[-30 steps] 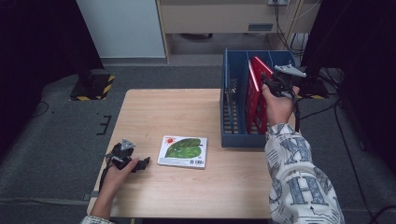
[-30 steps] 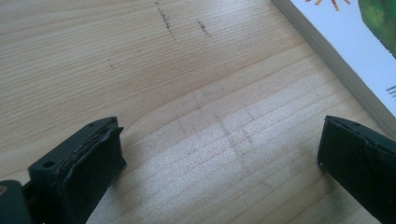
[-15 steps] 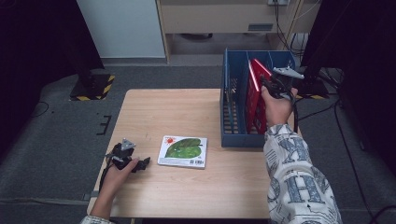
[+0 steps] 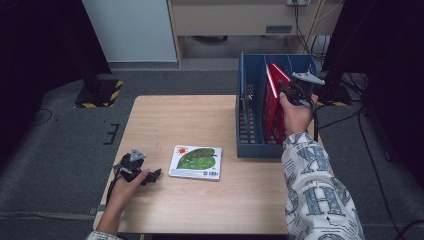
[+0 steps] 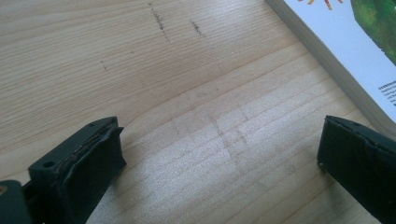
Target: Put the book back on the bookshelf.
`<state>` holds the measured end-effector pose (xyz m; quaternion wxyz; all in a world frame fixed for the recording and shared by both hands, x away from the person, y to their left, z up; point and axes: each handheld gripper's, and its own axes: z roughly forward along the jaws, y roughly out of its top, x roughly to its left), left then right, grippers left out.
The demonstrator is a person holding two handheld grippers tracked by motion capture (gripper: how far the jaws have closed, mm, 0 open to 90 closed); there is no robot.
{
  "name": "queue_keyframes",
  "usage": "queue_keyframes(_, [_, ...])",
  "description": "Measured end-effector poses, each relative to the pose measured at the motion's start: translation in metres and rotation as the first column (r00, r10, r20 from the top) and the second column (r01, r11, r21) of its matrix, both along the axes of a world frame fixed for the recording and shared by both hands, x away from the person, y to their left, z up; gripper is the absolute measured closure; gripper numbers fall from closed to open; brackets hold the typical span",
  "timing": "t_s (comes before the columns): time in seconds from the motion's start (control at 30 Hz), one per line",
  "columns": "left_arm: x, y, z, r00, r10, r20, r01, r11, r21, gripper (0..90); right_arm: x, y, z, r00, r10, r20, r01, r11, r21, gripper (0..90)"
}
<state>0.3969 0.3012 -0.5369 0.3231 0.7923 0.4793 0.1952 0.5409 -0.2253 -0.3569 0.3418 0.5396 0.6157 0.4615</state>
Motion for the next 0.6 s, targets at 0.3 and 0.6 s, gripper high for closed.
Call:
queue_keyframes(0.3, [-0.0002,-0.0004,0.0001,1.0,-0.002,-0.002,0.002,1.0,0.001,0.0,0.0026,-0.0009,-0.0026,1.0,-0.003,-0.007,0.003,1.0,0.005,79.0])
queue_keyframes(0.6, [-0.0001,-0.0005,0.0004,1.0,-0.008,-0.004,0.008,1.0,0.005,0.0,0.0036,0.0005,-0.004,0.9999,0.004,-0.013,-0.004,1.0,-0.007,78.9])
